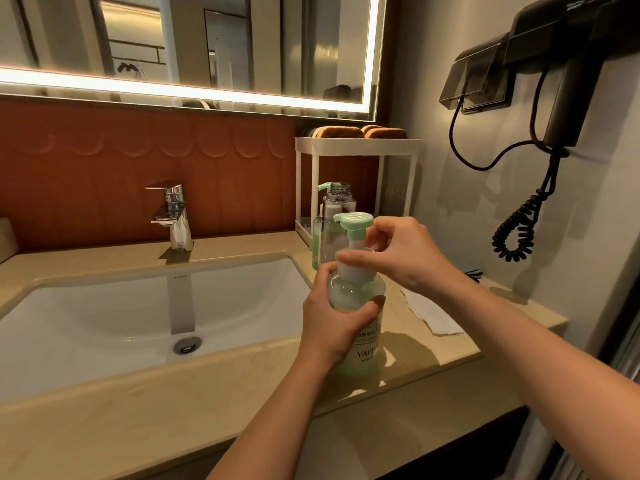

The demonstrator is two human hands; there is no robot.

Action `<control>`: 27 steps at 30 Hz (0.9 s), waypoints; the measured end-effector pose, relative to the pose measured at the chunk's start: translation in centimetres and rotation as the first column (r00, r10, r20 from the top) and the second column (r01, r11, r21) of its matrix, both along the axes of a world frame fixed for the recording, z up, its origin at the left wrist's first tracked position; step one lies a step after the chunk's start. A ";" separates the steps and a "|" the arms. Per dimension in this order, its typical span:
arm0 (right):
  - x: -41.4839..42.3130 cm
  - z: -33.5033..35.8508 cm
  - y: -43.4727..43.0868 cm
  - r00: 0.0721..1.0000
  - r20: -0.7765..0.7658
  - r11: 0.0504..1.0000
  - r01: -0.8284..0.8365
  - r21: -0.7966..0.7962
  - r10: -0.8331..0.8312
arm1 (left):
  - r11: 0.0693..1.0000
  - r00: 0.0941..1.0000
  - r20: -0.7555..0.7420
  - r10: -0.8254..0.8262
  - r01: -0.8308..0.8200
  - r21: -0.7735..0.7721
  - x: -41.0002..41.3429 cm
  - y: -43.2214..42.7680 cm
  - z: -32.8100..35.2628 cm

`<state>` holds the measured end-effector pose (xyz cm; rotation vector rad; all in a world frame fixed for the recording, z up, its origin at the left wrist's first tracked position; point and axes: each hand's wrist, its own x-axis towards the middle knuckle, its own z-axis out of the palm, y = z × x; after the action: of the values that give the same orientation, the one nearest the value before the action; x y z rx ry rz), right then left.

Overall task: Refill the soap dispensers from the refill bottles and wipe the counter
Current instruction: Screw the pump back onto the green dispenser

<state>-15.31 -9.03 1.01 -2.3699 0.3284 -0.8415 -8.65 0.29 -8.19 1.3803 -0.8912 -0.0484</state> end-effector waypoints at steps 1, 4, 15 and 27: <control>0.4 -0.1 0.1 1.000 -0.016 1.000 -0.008 0.024 0.008 | 1.000 1.000 -0.002 0.002 -0.002 0.001 0.0 0.0 0.0; 1.3 -0.5 0.8 0.990 -0.074 0.972 -0.101 0.212 0.119 | 1.000 1.000 -0.014 -0.004 0.004 0.011 0.1 -0.2 -0.1; -1.1 -1.6 1.2 0.944 -0.025 0.858 -0.289 0.425 0.330 | 1.000 1.000 0.010 -0.005 0.005 0.008 0.1 -0.2 0.0; -0.4 0.3 0.2 0.996 -0.068 0.997 -0.063 -0.041 0.060 | 1.000 1.000 -0.002 -0.005 0.005 0.020 -0.1 0.1 0.1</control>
<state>-15.74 -8.85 1.28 -2.4387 0.2650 -0.7496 -8.73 0.42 -8.09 1.3965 -0.8953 -0.0628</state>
